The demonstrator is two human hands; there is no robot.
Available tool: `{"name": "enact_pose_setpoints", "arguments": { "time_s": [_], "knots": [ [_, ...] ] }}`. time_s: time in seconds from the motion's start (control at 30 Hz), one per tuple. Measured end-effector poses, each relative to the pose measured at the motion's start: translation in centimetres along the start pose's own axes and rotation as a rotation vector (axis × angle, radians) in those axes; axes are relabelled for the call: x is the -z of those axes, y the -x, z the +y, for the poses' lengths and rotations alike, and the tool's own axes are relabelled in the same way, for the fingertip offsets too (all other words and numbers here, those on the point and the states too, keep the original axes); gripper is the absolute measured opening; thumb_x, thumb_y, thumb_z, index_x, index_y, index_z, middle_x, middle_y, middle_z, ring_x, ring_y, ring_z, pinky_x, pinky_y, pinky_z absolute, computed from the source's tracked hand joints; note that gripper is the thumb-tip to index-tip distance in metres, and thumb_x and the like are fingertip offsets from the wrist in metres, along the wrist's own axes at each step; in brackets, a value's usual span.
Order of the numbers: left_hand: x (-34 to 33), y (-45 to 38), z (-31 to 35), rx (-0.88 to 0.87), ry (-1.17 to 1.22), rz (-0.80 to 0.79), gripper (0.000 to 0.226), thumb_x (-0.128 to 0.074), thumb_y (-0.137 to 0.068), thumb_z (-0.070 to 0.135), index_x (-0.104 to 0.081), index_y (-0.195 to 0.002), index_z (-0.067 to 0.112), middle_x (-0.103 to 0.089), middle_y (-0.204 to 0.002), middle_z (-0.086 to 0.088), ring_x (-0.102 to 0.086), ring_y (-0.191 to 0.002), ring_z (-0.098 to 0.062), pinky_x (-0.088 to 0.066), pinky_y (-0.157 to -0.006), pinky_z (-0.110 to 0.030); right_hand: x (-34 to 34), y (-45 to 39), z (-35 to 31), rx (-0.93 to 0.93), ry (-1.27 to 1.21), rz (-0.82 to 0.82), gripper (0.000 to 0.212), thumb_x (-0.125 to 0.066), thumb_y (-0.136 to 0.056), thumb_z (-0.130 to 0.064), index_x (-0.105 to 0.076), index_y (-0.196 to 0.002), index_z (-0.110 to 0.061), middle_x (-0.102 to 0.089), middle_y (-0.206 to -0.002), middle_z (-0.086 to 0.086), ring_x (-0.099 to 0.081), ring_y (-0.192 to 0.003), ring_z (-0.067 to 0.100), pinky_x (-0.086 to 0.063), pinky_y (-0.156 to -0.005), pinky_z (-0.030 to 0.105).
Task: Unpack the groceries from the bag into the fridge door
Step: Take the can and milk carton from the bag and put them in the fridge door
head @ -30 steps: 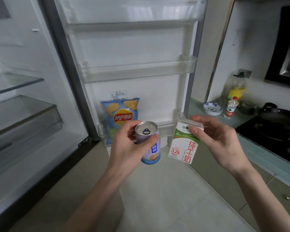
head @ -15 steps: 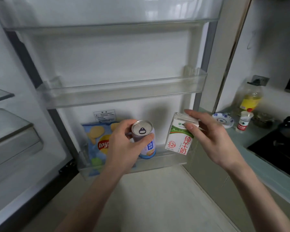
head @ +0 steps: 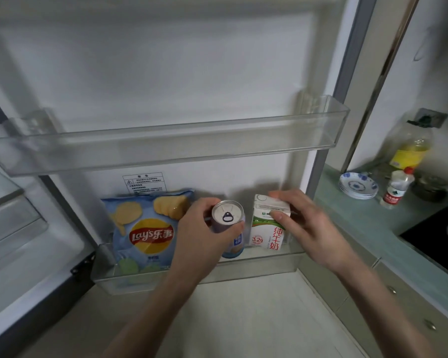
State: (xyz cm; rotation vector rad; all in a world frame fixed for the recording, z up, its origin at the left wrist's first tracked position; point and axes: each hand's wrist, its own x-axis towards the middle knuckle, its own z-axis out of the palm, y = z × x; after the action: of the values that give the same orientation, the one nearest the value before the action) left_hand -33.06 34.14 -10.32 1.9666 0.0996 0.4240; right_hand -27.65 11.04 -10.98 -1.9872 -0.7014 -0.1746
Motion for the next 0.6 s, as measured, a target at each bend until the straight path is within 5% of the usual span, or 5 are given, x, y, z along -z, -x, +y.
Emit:
{"name": "enact_pose_setpoints", "arguments": {
  "time_s": [0.2,0.6],
  "knots": [
    [-0.9,-0.1,-1.3,0.035,-0.020,-0.039,0.044,-0.090,-0.077,0.022,-0.063,-0.111,0.025,-0.068,-0.100,0.014,-0.061,-0.094,0.014,-0.052,-0.072,-0.007,-0.5,-0.3,2.6,-0.053,-0.031,-0.092,0.034,-0.063,-0.101,-0.028,-0.064,-0.134,-0.022,-0.063,-0.121,-0.008,-0.066,-0.114,0.014,-0.053,-0.095,0.025],
    [-1.5,-0.3,-2.7,0.058,-0.045,-0.044,0.047,-0.090,-0.077,0.025,-0.061,-0.113,0.026,-0.068,-0.103,0.015,-0.061,-0.099,0.012,-0.053,-0.074,-0.007,-0.9,-1.4,4.1,-0.036,-0.018,-0.202,0.034,-0.064,-0.100,-0.035,-0.064,-0.134,-0.028,-0.062,-0.126,-0.007,-0.065,-0.121,0.018,-0.056,-0.099,0.046]
  ]
}}
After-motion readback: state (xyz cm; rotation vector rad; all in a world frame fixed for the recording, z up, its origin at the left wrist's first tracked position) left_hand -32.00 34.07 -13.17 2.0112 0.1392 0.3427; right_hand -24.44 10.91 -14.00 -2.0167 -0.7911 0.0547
